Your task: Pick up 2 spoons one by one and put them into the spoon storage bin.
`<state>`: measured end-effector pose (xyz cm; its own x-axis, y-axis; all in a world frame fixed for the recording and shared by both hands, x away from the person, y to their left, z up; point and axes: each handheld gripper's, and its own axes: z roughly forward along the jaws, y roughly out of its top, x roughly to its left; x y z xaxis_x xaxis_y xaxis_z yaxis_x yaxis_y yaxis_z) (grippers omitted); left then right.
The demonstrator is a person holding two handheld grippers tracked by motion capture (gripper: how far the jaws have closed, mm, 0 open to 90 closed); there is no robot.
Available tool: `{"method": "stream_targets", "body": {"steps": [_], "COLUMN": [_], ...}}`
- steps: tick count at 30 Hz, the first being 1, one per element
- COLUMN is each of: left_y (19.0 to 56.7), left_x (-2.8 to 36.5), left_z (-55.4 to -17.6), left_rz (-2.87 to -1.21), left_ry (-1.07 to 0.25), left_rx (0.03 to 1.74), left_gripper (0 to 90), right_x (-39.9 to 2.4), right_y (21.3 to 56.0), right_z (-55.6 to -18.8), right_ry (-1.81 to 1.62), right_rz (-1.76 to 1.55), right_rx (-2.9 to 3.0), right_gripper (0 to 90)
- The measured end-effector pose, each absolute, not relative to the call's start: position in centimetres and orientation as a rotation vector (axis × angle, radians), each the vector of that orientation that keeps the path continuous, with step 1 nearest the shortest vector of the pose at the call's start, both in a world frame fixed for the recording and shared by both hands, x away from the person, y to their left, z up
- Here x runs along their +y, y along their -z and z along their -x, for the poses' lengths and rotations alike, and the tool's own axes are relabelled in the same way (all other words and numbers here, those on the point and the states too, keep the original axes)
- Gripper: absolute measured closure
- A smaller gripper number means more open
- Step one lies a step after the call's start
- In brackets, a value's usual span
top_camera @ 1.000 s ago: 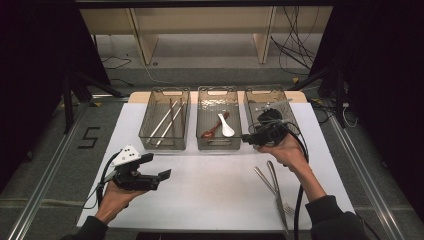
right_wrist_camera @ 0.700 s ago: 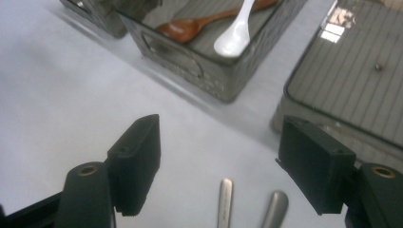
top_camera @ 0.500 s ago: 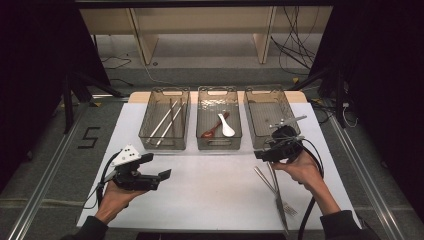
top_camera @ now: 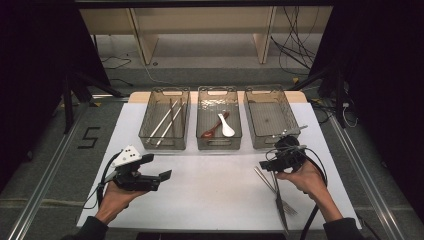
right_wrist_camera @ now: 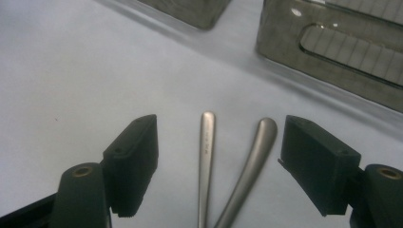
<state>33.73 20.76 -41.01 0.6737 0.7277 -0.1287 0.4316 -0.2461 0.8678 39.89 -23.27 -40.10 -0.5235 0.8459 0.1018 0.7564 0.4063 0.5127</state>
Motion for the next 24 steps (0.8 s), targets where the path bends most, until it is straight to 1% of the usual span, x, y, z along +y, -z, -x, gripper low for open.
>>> {"method": "stream_targets", "body": {"steps": [12,24], "left_y": [41.0,41.0], "left_x": [20.7,20.7], "left_z": [-33.7,-33.7], "left_rz": [-1.885,-1.885], "left_ry": [-0.374,-0.374], "left_rx": [0.906,0.906], "left_gripper": [11.8,11.7], "right_x": [-24.3,-24.7], "right_y": [41.5,42.6], "right_z": [-39.4,-38.9], "right_ry": [-0.668,-0.57], "right_rz": [-1.485,-1.507], "right_rx": [2.495,2.526], "right_gripper": [28.8,31.7]}}
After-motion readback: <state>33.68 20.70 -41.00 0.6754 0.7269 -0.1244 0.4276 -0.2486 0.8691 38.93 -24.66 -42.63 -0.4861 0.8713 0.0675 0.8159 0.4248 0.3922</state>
